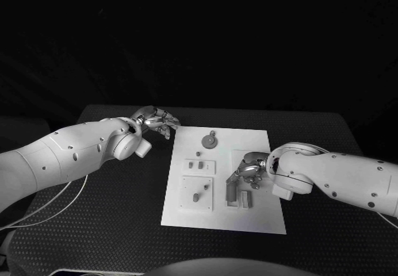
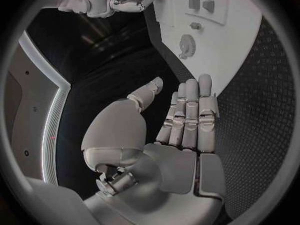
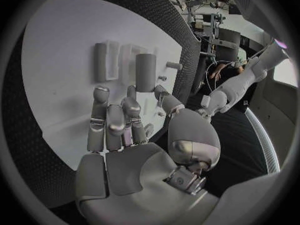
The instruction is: Assemble the parts on the task board
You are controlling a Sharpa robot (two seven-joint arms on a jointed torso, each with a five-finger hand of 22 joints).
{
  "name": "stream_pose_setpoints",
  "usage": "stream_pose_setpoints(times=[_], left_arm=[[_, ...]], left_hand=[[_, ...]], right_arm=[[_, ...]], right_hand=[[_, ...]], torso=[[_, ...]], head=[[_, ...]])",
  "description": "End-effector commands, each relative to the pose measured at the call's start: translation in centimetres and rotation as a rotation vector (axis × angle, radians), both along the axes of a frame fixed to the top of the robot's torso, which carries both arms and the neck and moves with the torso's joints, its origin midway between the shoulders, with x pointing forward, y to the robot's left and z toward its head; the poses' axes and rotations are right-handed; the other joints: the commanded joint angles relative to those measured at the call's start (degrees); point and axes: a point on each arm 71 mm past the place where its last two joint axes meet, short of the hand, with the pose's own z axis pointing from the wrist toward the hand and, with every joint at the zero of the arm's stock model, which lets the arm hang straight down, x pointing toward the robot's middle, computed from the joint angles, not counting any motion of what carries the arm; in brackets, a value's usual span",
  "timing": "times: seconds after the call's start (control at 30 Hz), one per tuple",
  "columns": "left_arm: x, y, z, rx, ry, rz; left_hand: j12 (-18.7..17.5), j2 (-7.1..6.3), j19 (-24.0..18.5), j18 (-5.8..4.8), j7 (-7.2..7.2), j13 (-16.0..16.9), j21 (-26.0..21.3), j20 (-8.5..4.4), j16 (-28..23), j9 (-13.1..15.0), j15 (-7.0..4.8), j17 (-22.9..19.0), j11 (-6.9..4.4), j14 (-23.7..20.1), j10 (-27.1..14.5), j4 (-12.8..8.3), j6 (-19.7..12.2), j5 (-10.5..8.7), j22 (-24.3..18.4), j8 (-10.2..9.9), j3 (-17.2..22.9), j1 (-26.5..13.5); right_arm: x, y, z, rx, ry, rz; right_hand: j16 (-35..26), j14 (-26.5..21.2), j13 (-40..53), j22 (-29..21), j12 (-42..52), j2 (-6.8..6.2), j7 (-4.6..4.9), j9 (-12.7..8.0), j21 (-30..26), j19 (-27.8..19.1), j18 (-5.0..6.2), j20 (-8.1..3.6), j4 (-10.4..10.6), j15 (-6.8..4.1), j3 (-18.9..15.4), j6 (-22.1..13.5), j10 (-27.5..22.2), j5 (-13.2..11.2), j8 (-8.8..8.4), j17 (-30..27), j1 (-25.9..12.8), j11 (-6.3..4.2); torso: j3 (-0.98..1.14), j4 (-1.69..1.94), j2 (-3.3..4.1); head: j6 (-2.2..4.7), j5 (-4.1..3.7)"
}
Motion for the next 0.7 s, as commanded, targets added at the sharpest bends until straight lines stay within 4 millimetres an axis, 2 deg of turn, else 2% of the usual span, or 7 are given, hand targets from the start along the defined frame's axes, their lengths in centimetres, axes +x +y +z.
stream_pose_setpoints(times=[0.03, 0.3, 0.7], left_arm=[[0.0, -0.3, 0.1, -0.011, 0.006, -0.016], [0.0, -0.4, 0.1, -0.011, 0.009, -0.018], [0.0, -0.3, 0.0, -0.009, 0.010, -0.018]], left_hand=[[0.2, -0.02, 0.2, 2.96, 0.32, -0.1, -0.3, -0.07, -0.3, 0.0, -0.06, 0.1, 0.52, 0.2, -0.9, 0.3, 0.0, -0.18, 0.1, -0.1, 0.0, -0.6], [0.2, -0.02, 0.2, 2.98, 0.32, -0.1, -0.3, -0.04, -0.4, 0.0, -0.02, 0.1, 0.56, 0.2, -1.1, 0.3, 0.0, -0.18, 0.1, -0.1, -0.1, -0.6], [0.1, 0.01, 0.2, 3.02, 0.32, -0.2, -0.4, 0.00, -0.4, 0.0, 0.04, 0.2, 0.65, 0.2, -1.5, 0.4, 0.0, -0.18, 0.2, -0.1, -0.1, -0.6]], right_arm=[[-0.8, 0.8, -0.6, -0.002, 0.042, 0.062], [-0.7, 0.9, -0.6, -0.020, 0.028, 0.085], [-0.1, -0.4, -0.7, -0.049, 0.000, 0.077]], right_hand=[[0.2, 0.1, 0.1, 1.1, 0.2, -0.17, 0.13, 0.1, 0.1, 0.1, 0.74, 0.22, 0.3, -0.30, 0.0, 0.2, 0.2, 0.2, 0.11, 0.0, 0.3, -0.08], [0.2, 0.1, 0.1, 1.1, 0.2, -0.21, 0.13, 0.1, 0.1, 0.1, 0.74, 0.21, 0.2, -0.30, 0.0, 0.2, 0.2, 0.2, 0.09, 0.2, 0.5, -0.08], [0.2, -0.1, 0.0, 1.1, 0.1, -0.28, 0.14, 0.1, 0.1, 0.0, 0.74, 0.20, 0.0, -0.28, 0.2, 0.2, 0.1, 0.2, 0.07, -0.1, 0.9, -0.06]], torso=[[-0.01, 0.02, 0.01], [-0.02, 0.02, 0.01], [0.03, -0.02, 0.00]], head=[[-0.08, 0.03], [-0.24, 0.00], [-0.16, 0.03]])
